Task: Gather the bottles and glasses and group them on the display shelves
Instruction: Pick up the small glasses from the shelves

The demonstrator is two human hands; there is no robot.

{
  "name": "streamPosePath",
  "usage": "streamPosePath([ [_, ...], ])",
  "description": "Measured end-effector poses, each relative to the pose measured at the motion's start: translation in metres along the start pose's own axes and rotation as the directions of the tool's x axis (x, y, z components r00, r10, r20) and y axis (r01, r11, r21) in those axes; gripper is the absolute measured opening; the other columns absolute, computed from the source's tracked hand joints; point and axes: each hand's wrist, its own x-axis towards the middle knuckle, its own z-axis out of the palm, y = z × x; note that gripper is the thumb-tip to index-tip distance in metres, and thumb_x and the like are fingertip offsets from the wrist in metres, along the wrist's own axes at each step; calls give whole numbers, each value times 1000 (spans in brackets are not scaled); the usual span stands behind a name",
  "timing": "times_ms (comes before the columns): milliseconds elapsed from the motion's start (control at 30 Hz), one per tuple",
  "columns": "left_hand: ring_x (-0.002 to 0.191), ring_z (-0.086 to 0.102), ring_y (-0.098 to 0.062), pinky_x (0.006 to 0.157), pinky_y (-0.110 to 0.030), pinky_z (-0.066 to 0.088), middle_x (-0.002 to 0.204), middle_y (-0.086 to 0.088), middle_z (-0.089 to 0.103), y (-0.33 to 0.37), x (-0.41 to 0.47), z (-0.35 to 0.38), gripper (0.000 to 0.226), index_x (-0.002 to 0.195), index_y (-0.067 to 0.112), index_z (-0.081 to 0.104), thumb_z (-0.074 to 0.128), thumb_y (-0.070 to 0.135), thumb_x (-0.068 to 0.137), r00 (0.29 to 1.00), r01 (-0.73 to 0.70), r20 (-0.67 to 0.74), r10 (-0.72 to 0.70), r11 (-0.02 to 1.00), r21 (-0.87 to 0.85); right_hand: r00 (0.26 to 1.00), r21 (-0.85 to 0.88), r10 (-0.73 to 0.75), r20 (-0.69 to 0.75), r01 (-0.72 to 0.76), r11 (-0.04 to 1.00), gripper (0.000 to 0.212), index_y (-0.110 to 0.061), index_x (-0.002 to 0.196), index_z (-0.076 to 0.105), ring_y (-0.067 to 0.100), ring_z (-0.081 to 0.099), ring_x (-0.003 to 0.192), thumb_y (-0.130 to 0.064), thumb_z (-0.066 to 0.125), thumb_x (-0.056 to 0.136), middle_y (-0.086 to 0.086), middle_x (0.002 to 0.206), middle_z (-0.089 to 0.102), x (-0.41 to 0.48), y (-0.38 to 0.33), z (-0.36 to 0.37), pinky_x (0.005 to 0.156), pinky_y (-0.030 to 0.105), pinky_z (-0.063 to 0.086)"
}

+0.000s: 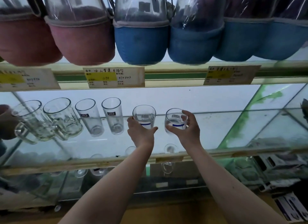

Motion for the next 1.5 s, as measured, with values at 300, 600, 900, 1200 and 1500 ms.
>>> streamPosePath([
  [300,119,46,-30,92,-39,41,127,-9,50,-1,0,0,85,122,8,35,89,24,58,1000,2,-14,-2,1000,2,999,15,29,21,-29,999,83,-17,133,43,17,52,115,-22,87,63,1,130,56,16,7,9,96,30,47],
  [600,134,37,-24,108,-34,33,146,-8,33,-10,-3,-8,100,144,10,23,84,29,67,997,-2,80,14,989,-149,998,89,61,18,-62,994,72,-19,117,43,14,52,106,-17,88,61,-4,117,55,19,14,19,91,28,47],
  [900,128,42,-24,107,-34,35,140,-9,42,-16,-6,-15,74,139,7,30,73,19,81,990,-42,127,54,994,-99,997,64,68,25,-70,996,76,-20,127,44,22,51,118,-18,87,64,6,130,53,20,23,30,98,38,48],
  [1200,123,47,-22,93,-23,34,136,-7,47,-14,-1,-23,68,134,9,33,73,18,81,983,-12,181,25,998,-69,997,51,71,32,-73,996,77,-18,132,43,19,48,123,-16,85,67,6,135,50,17,18,38,99,29,44],
  [1500,124,47,-26,103,-35,37,138,-9,47,-5,0,-33,66,136,8,33,70,23,84,963,38,270,-27,999,-34,975,-20,190,111,-189,982,101,-17,151,10,23,27,141,-19,78,76,4,156,23,10,-1,33,110,33,30],
])
